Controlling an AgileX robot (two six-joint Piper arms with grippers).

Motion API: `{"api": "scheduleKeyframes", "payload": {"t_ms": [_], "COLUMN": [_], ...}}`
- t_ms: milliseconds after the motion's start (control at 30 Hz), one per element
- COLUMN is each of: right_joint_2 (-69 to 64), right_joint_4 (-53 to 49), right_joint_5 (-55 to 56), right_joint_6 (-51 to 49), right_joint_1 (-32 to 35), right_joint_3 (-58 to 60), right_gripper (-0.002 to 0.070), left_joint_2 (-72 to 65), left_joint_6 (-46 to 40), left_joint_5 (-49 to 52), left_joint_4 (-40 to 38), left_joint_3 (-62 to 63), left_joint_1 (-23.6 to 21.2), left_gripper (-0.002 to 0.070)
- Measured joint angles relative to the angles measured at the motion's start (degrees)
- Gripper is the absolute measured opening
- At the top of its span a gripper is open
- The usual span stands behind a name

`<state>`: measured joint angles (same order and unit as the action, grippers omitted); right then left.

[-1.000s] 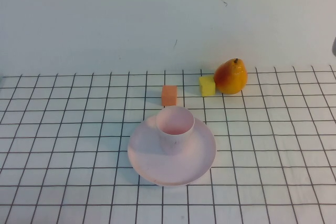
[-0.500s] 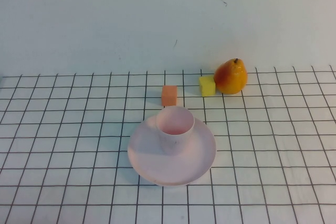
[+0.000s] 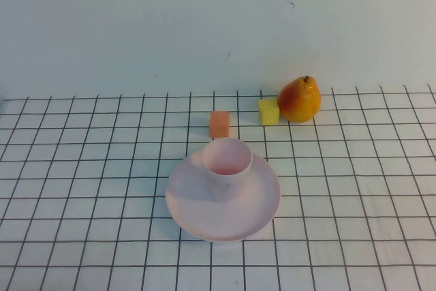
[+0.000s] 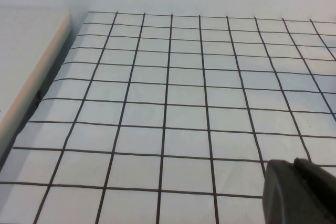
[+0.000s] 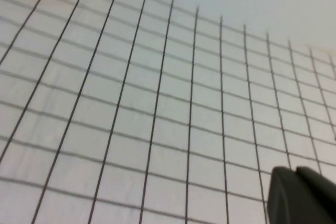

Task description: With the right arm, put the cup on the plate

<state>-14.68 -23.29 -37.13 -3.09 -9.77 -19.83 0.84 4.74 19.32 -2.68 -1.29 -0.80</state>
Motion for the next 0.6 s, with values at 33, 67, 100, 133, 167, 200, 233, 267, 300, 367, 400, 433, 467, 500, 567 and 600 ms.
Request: {"api": "scheduleKeyframes", "payload": {"t_ms": [33,67,100,133,167,200,233,267,300,367,400,433,467,500,567,600], "right_joint_2": [1.7,3.1,4.8,6.6,8.1,9.8,11.4,12.6,13.9,15.2,15.3,15.4,15.4,15.4,15.4,15.4], "right_joint_4": [-0.4,-0.5,-0.8,-0.9,-1.2,-1.3,-1.3,-1.3,-1.3,-1.3,-1.0,-0.8,-0.7,-0.6,-0.5,-0.3], "right_joint_5": [1.7,3.0,4.3,5.4,6.3,7.1,7.9,8.7,9.8,12.6,13.9,14.7,15.3,15.9,16.8,17.1], "right_joint_6": [-0.7,-1.1,-1.4,-1.7,-1.7,-1.9,-2.4,-3.0,-4.0,-5.6,-6.2,-6.9,-7.3,-7.8,-8.3,-8.4], "right_joint_1": [1.1,2.2,3.4,4.5,5.3,6.4,7.3,8.0,8.7,9.6,9.8,9.9,9.9,9.9,9.9,9.9], "right_joint_3": [0.9,1.6,2.5,3.3,4.0,5.1,6.2,7.2,8.4,10.7,11.7,12.7,13.4,14.4,16.1,17.0], "right_gripper": [-0.0002,-0.0002,-0.0002,-0.0002,-0.0002,-0.0002,-0.0002,-0.0002,-0.0002,-0.0002,-0.0002,-0.0002,-0.0002,-0.0002,-0.0002,-0.0002], "left_joint_2": [0.0,0.0,0.0,0.0,0.0,0.0,0.0,0.0,0.0,0.0,0.0,0.0,0.0,0.0,0.0,0.0], "left_joint_6": [0.0,0.0,0.0,0.0,0.0,0.0,0.0,0.0,0.0,0.0,0.0,0.0,0.0,0.0,0.0,0.0], "left_joint_5": [0.0,0.0,0.0,0.0,0.0,0.0,0.0,0.0,0.0,0.0,0.0,0.0,0.0,0.0,0.0,0.0], "left_joint_4": [0.0,0.0,0.0,0.0,0.0,0.0,0.0,0.0,0.0,0.0,0.0,0.0,0.0,0.0,0.0,0.0], "left_joint_3": [0.0,0.0,0.0,0.0,0.0,0.0,0.0,0.0,0.0,0.0,0.0,0.0,0.0,0.0,0.0,0.0], "left_joint_1": [0.0,0.0,0.0,0.0,0.0,0.0,0.0,0.0,0.0,0.0,0.0,0.0,0.0,0.0,0.0,0.0], "left_gripper": [-0.0002,-0.0002,-0.0002,-0.0002,-0.0002,-0.0002,-0.0002,-0.0002,-0.0002,-0.0002,-0.0002,-0.0002,-0.0002,-0.0002,-0.0002,-0.0002]}}
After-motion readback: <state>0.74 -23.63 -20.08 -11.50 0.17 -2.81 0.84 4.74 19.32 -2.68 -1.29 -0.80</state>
